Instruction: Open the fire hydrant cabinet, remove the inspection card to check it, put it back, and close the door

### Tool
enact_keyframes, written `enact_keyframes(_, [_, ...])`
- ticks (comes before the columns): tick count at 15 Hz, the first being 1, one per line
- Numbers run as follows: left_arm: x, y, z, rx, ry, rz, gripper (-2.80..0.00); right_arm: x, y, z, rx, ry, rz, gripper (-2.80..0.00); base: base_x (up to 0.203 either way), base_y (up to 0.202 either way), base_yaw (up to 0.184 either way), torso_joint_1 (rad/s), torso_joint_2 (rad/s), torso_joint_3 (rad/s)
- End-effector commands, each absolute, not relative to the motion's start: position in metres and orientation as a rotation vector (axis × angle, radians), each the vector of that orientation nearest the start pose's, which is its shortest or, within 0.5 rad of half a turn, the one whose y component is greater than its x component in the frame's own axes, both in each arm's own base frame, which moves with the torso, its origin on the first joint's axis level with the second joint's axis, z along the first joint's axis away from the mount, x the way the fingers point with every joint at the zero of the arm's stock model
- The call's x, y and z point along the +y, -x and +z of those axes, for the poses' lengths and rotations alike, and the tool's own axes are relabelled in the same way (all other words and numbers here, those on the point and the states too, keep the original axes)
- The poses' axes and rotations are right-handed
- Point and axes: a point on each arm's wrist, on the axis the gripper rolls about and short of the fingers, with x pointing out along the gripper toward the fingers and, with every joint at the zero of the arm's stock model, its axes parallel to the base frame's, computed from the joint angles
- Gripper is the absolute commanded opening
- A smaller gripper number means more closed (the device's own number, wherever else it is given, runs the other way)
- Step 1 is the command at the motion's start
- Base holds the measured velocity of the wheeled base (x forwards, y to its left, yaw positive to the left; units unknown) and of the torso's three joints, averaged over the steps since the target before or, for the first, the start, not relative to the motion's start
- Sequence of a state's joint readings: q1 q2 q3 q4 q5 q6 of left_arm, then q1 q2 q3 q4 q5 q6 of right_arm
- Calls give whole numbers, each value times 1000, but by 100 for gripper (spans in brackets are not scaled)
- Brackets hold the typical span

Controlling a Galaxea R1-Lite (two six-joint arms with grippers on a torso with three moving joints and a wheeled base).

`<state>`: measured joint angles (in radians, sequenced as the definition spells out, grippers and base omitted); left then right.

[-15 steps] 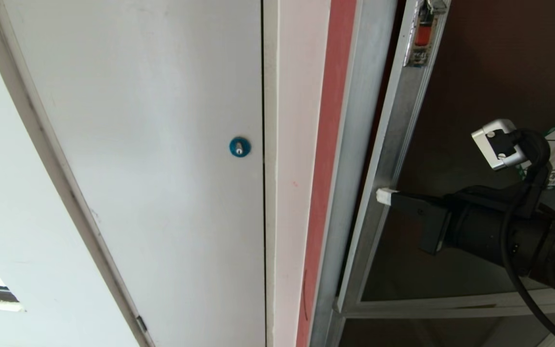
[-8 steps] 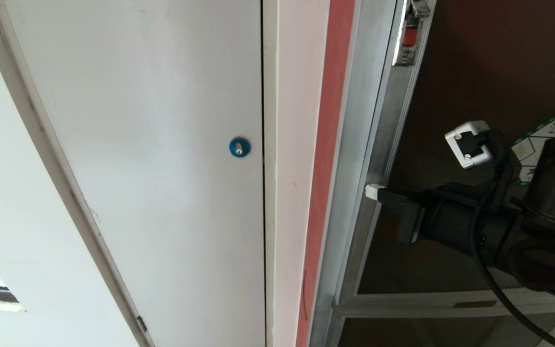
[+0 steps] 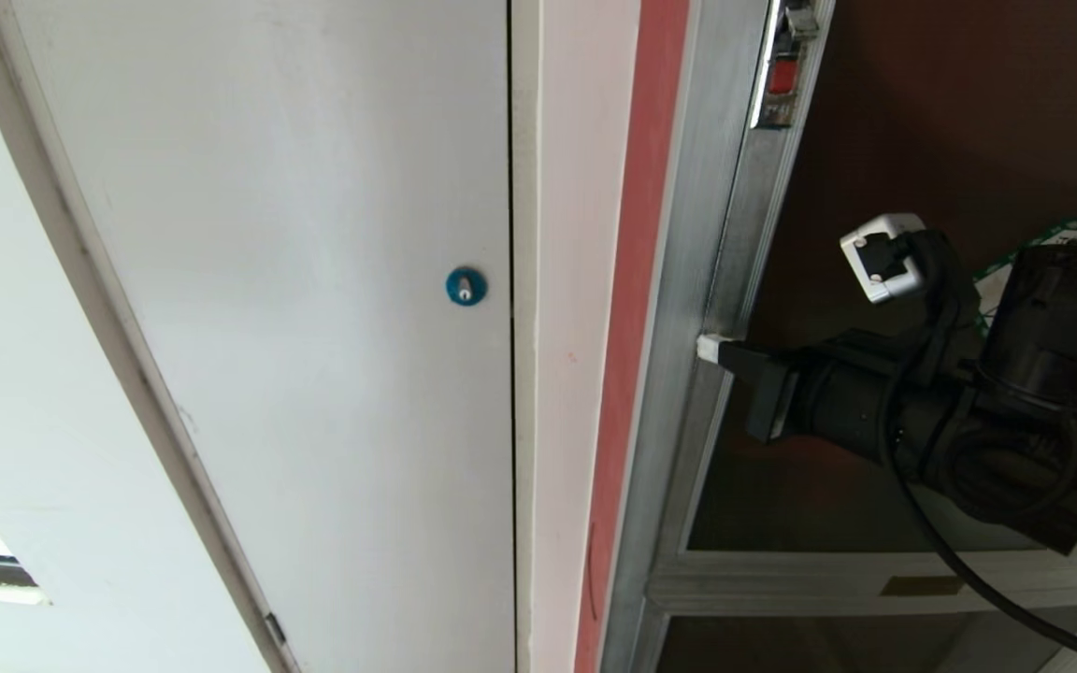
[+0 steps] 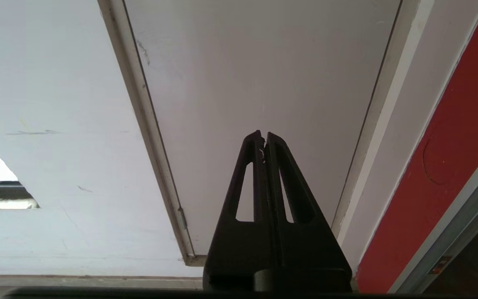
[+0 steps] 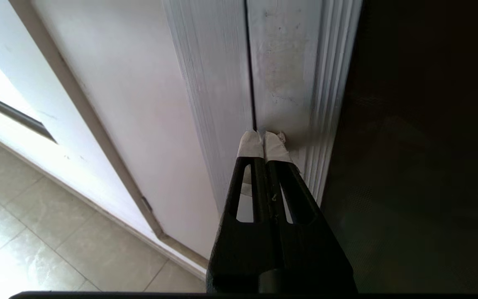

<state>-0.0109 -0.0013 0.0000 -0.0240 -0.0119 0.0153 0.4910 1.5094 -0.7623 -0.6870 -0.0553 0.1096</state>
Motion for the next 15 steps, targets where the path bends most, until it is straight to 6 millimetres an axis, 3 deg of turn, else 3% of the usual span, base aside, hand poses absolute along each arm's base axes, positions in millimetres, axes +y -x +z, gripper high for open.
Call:
enact_keyframes(1, [0,22,74,-12,-15,-23,-280,119,-237,232,70,-95,406,-280,0,0,0,0,0,0])
enact_keyframes(9, [0,22,74,-11,-15,-23,-280,116,-236,235,57,-97,400,-280,0,0,0,0,0,0])
enact_keyframes(12, [0,22,74,-11,-15,-23,-280,113,-224,245,25,-106,418,-280,0,0,0,0,0,0])
enact_keyframes(15, [0,22,74,-11,-15,-23,-280,110,-196,256,-20,-120,522,-280,0,0,0,0,0,0])
